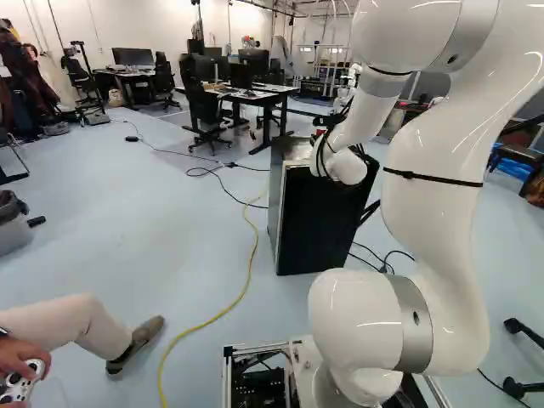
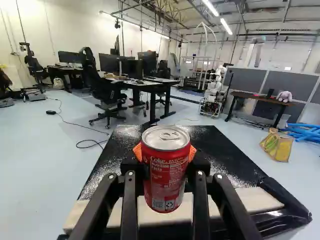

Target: Grab a drink from the fridge

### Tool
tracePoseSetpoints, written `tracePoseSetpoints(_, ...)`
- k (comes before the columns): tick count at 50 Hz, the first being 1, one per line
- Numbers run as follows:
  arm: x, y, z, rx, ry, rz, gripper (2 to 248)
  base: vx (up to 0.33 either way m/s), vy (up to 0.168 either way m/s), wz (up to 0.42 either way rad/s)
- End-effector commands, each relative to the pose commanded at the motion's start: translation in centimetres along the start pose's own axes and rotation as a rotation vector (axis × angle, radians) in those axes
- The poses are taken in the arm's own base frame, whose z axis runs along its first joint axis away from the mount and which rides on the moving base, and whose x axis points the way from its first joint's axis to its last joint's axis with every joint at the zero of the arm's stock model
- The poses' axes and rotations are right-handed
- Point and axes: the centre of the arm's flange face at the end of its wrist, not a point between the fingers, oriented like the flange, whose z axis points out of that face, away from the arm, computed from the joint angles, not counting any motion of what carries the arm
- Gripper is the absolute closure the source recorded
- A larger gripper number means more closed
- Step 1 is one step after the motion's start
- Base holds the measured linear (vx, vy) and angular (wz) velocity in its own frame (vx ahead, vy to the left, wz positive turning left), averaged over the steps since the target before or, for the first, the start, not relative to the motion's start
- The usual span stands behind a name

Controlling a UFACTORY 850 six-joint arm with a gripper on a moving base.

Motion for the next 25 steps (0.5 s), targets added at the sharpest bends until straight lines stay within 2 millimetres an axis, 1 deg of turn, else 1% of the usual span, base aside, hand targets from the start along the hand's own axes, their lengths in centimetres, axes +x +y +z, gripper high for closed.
tracePoseSetpoints(13,0.4,-2.5,-4.0,0.02,-0.044,0.01,151,0.0,0.0,0.0)
tracePoseSetpoints(25,0.3,-4.9,-8.5,0.042,-0.091,0.02,151,0.0,0.0,0.0)
